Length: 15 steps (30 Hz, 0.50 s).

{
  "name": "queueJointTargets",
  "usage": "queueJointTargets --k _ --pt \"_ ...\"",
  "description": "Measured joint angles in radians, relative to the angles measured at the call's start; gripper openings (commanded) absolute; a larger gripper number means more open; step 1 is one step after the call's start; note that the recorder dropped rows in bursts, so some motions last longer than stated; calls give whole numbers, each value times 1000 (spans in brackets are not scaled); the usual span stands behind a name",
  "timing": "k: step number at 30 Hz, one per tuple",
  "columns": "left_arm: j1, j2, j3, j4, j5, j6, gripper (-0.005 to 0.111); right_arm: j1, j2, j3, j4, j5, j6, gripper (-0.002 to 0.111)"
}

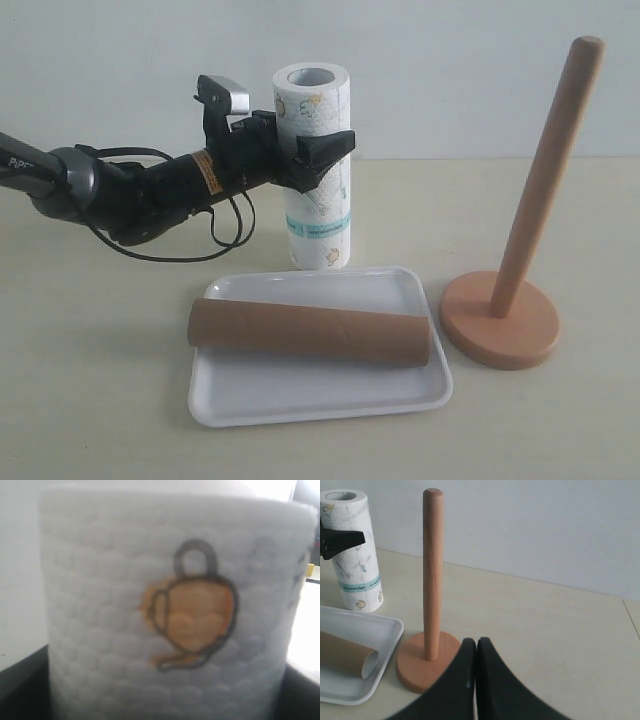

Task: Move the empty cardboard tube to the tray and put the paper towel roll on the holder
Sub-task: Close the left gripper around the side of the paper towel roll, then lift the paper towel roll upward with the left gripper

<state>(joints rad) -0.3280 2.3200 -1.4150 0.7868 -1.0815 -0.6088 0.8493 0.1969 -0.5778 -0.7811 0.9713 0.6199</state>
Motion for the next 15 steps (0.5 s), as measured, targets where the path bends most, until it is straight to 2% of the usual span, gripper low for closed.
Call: queueJointTargets --k 3,6,15 --pt "0 0 0 0 0 0 16 0 0 0 0 0 0 0" --pt "0 0 0 0 -2 0 4 0 0 0 0 0 0 0" --pt "0 0 0 0 -2 0 4 0 0 0 0 0 0 0"
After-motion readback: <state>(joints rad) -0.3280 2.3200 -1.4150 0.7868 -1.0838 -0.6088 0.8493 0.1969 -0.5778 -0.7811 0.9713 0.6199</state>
